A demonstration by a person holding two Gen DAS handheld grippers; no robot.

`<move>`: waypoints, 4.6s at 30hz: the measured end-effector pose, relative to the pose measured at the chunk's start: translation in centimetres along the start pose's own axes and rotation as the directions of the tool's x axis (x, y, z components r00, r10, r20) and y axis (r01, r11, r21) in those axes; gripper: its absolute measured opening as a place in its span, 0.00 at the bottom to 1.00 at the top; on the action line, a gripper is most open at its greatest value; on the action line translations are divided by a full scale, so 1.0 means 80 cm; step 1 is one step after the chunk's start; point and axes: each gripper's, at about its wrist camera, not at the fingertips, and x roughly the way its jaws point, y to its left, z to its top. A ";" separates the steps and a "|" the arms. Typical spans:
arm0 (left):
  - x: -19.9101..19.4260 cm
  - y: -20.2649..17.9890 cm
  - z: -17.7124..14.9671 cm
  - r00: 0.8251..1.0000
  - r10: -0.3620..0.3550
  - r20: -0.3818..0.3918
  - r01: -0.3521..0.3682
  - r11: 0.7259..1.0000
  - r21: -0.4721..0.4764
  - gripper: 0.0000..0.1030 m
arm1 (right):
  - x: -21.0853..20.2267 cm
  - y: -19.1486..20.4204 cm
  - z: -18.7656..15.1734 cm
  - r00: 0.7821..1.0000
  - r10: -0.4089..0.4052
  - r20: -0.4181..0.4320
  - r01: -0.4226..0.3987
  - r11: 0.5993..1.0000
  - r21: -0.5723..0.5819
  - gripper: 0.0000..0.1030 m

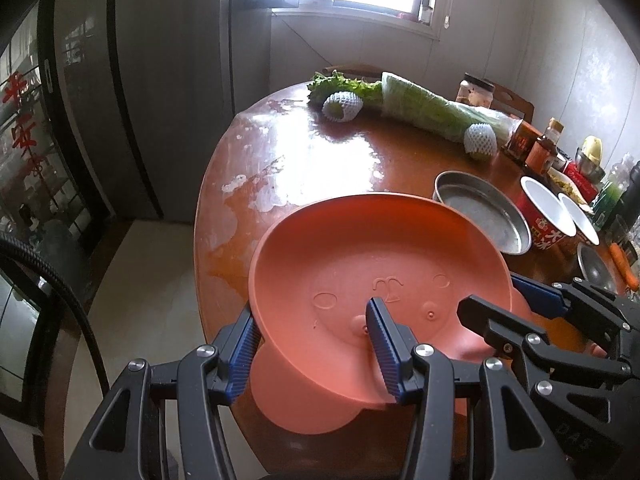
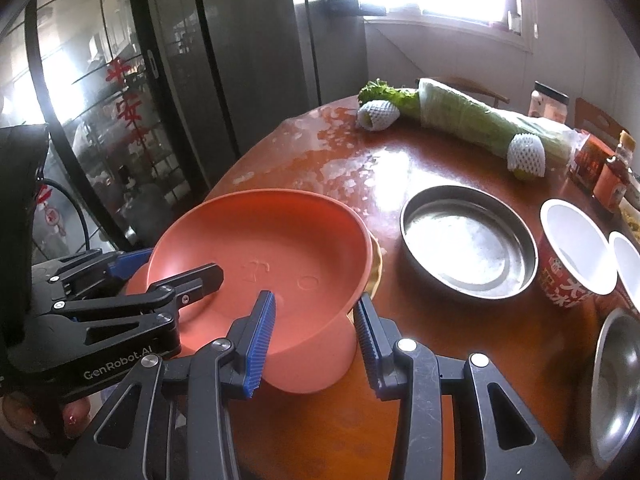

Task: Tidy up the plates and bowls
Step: 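Lift the pink plate with the left tool and carry it over the yellow plate, then lower the pink plate onto the yellow plate and open the left tool, then move the left tool to the shallow steel tray and close on its rim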

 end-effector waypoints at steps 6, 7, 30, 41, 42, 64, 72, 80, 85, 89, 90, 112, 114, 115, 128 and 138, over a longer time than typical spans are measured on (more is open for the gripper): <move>0.003 -0.002 -0.001 1.000 0.010 0.004 -0.010 1.000 0.002 0.51 | 0.010 -0.003 -0.002 1.000 0.002 -0.015 -0.002 1.000 0.008 0.41; 0.003 -0.002 -0.001 1.000 0.014 0.005 -0.014 1.000 0.004 0.51 | 0.010 -0.003 -0.002 1.000 0.003 -0.015 -0.003 1.000 0.009 0.41; 0.001 -0.003 0.000 0.996 0.087 0.009 -0.088 0.996 0.023 0.51 | 0.022 0.001 0.001 0.999 -0.012 -0.030 0.012 1.000 -0.010 0.42; 0.010 0.003 -0.001 0.994 0.105 -0.016 -0.105 0.994 0.020 0.51 | 0.033 0.003 0.006 0.999 -0.012 -0.047 0.011 1.000 -0.023 0.42; 0.012 0.004 -0.001 0.994 0.106 -0.020 -0.105 0.994 0.018 0.51 | 0.034 0.002 0.006 0.999 -0.013 -0.047 0.012 1.000 -0.022 0.42; 0.009 0.006 -0.002 0.996 0.087 -0.016 -0.087 0.996 0.010 0.51 | 0.026 -0.007 0.009 1.000 0.000 -0.022 0.000 1.000 0.019 0.51; -0.011 -0.001 0.002 0.997 0.077 0.020 -0.077 0.997 0.017 0.52 | 0.005 -0.012 0.008 1.000 0.002 0.007 -0.002 0.999 0.035 0.53; -0.033 -0.011 0.005 0.996 0.066 0.056 -0.068 0.997 0.025 0.54 | -0.020 -0.014 0.007 0.999 -0.002 0.043 0.000 0.999 0.043 0.55; -0.047 -0.019 0.007 0.995 0.062 0.079 -0.064 0.997 0.033 0.56 | -0.038 -0.022 0.003 0.998 -0.016 0.065 0.011 0.998 0.064 0.56; -0.057 -0.029 0.009 0.994 0.053 0.091 -0.057 0.997 0.045 0.56 | -0.056 -0.030 0.000 0.996 -0.025 0.084 0.018 0.997 0.079 0.56; -0.060 -0.033 0.009 0.994 0.050 0.095 -0.055 0.997 0.050 0.56 | -0.061 -0.033 -0.001 0.995 -0.027 0.091 0.020 0.996 0.085 0.56; -0.067 -0.124 0.032 0.994 -0.040 0.106 0.021 0.984 0.177 0.60 | -0.123 -0.102 -0.033 0.984 -0.097 0.152 0.061 0.972 0.227 0.61; -0.061 -0.127 0.041 0.994 -0.048 0.096 0.030 0.983 0.182 0.60 | -0.121 -0.105 -0.034 0.984 -0.099 0.148 0.063 0.970 0.233 0.61; -0.058 -0.128 0.045 0.995 -0.050 0.090 0.032 0.982 0.187 0.60 | -0.119 -0.107 -0.035 0.984 -0.099 0.146 0.062 0.969 0.239 0.61; 0.025 -0.144 0.112 0.999 -0.043 -0.030 0.049 0.970 0.238 0.61 | -0.063 -0.117 -0.016 0.988 -0.137 0.077 0.114 0.964 0.241 0.61; 0.102 -0.174 0.149 0.992 -0.012 -0.125 0.047 0.959 0.281 0.65 | -0.015 -0.157 -0.002 0.980 -0.200 -0.001 0.189 0.927 0.323 0.61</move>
